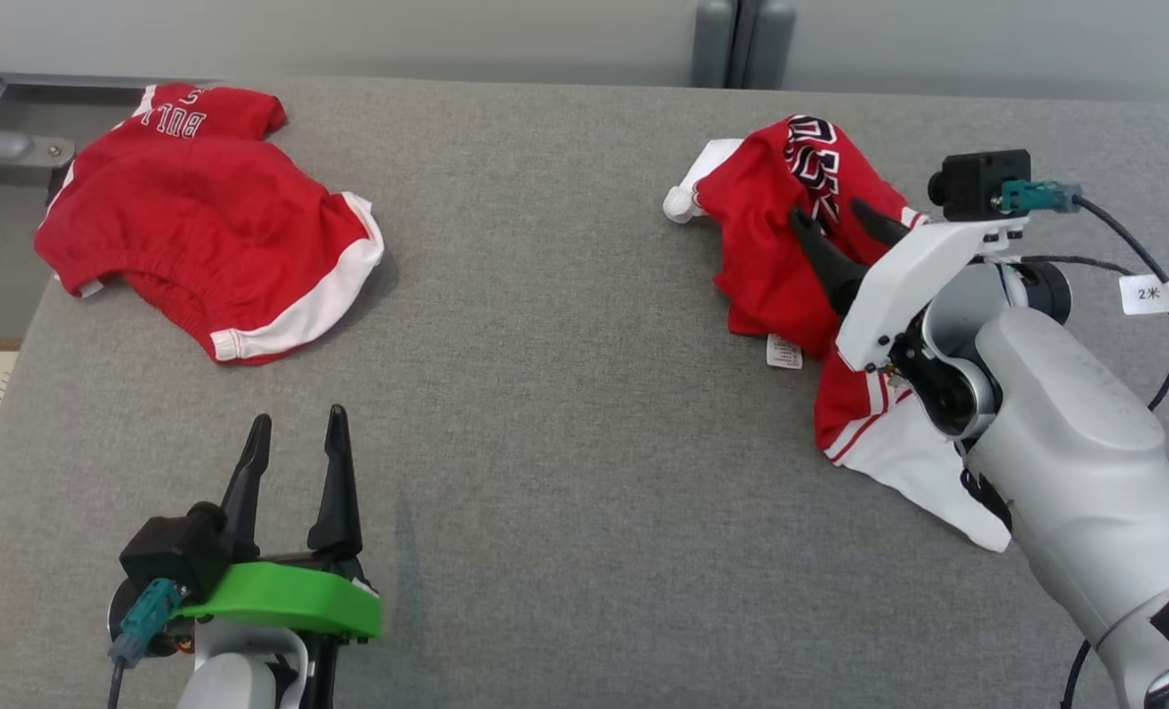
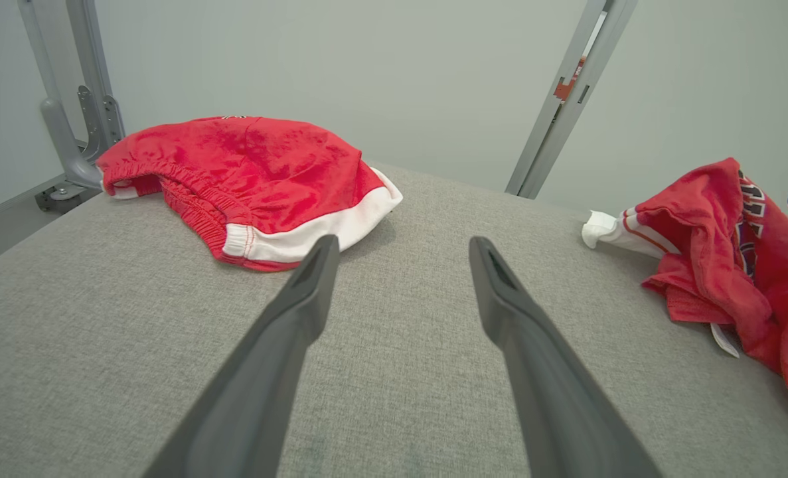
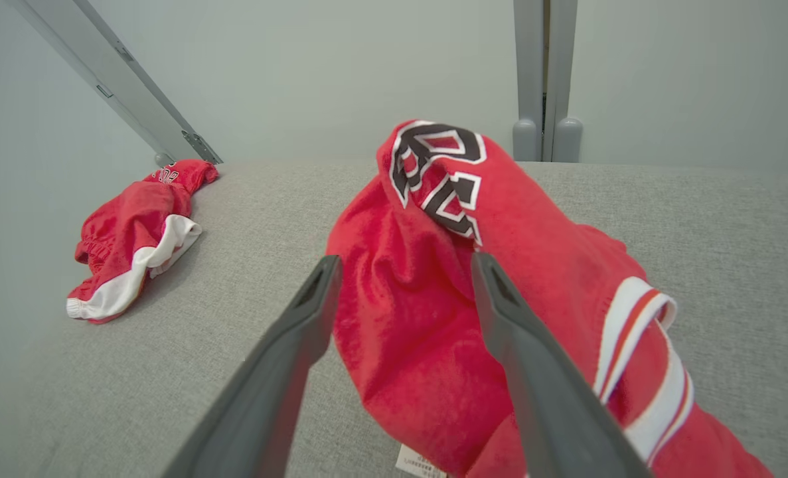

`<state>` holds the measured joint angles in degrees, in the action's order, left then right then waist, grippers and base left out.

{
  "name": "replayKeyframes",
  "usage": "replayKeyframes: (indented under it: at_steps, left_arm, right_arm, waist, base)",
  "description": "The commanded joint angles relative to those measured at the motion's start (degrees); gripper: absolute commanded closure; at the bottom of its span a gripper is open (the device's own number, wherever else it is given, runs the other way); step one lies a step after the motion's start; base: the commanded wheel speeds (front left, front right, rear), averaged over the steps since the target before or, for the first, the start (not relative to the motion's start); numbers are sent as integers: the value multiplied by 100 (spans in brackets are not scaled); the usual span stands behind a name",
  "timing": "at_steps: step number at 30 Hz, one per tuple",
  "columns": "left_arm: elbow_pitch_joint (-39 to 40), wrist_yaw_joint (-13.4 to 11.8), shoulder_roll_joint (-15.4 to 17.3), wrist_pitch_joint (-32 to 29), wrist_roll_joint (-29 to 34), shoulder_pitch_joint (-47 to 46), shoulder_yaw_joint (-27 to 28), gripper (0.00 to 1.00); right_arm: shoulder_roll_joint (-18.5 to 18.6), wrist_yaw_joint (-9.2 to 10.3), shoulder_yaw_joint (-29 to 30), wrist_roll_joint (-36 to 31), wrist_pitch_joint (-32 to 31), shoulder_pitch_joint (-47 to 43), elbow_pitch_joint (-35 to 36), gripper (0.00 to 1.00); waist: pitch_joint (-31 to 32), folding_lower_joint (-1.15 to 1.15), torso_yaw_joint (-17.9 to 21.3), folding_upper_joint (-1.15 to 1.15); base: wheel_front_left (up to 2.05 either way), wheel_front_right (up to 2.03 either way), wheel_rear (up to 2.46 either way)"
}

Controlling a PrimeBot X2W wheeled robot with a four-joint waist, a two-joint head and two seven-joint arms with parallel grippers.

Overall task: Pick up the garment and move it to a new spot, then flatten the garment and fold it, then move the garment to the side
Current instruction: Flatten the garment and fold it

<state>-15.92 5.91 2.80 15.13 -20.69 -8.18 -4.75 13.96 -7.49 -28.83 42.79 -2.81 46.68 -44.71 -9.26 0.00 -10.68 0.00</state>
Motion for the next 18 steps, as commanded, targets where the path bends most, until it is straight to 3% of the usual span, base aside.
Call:
replayKeyframes:
  at_steps: [1, 10, 18]
  left_arm:
    - [-4, 15, 17, 3, 51, 113, 47, 0]
    - [49, 45, 17, 3, 101, 369, 140, 0]
    - [128, 47, 17, 3, 128, 465, 110, 0]
  right_arm:
    - [112, 0, -66, 162, 147, -122, 160, 0]
    - [821, 0, 118, 741, 1300, -1338, 1092, 0]
    - [606, 0, 601, 1261, 1685, -2681, 1366, 0]
  waist:
    - [362, 0, 331, 0]
    - [748, 0, 660, 0]
    - [746, 0, 763, 0]
  base:
    - [0, 0, 0]
    - [0, 0, 0]
    - [0, 0, 0]
